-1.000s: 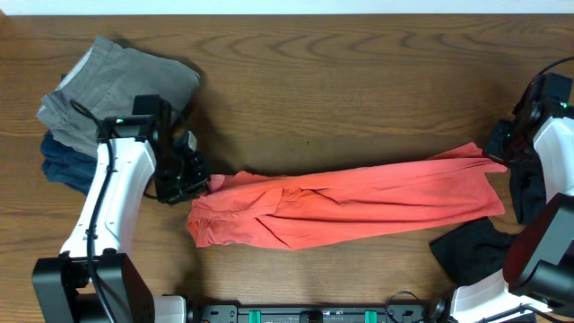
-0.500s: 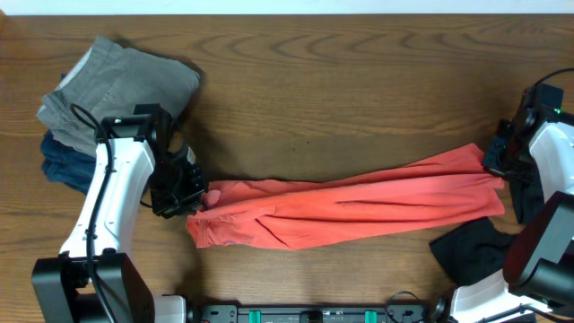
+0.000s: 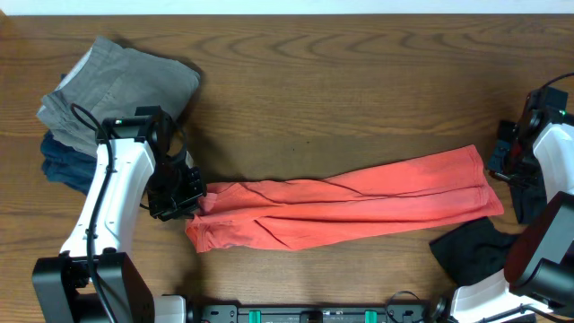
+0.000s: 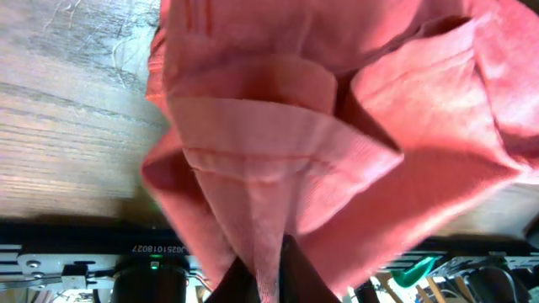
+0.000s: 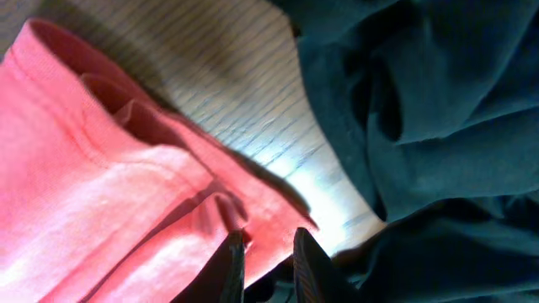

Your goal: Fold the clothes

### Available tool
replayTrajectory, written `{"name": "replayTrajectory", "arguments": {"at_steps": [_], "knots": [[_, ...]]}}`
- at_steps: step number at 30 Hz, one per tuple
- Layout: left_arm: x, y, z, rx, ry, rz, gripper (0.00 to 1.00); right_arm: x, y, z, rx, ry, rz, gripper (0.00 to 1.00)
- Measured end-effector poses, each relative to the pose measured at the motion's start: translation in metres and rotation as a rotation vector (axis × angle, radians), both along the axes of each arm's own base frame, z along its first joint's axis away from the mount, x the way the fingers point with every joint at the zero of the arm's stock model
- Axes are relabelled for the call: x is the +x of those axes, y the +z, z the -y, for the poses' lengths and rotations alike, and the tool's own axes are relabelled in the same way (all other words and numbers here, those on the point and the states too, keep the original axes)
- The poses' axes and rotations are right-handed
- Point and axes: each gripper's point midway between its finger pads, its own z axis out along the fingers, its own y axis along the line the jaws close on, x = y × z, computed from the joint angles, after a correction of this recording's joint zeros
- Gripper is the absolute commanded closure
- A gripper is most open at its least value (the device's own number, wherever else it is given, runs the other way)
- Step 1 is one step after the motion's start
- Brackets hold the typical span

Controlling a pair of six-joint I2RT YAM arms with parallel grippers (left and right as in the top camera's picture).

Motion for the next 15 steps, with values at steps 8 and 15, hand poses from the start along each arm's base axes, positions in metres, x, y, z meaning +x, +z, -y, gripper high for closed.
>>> {"name": "replayTrajectory", "arguments": {"at_steps": [8,15], "knots": [[0.000,0.000,-0.002,0.011,-0.003,0.000,0.89,-0.009,-0.017,-0.017,0.084,0.004,-0.011,0.81],[0.003,-0.001,-0.002,0.013,-0.006,0.014,0.76,-0.013,-0.050,-0.031,0.138,0.007,0.035,0.76]]}}
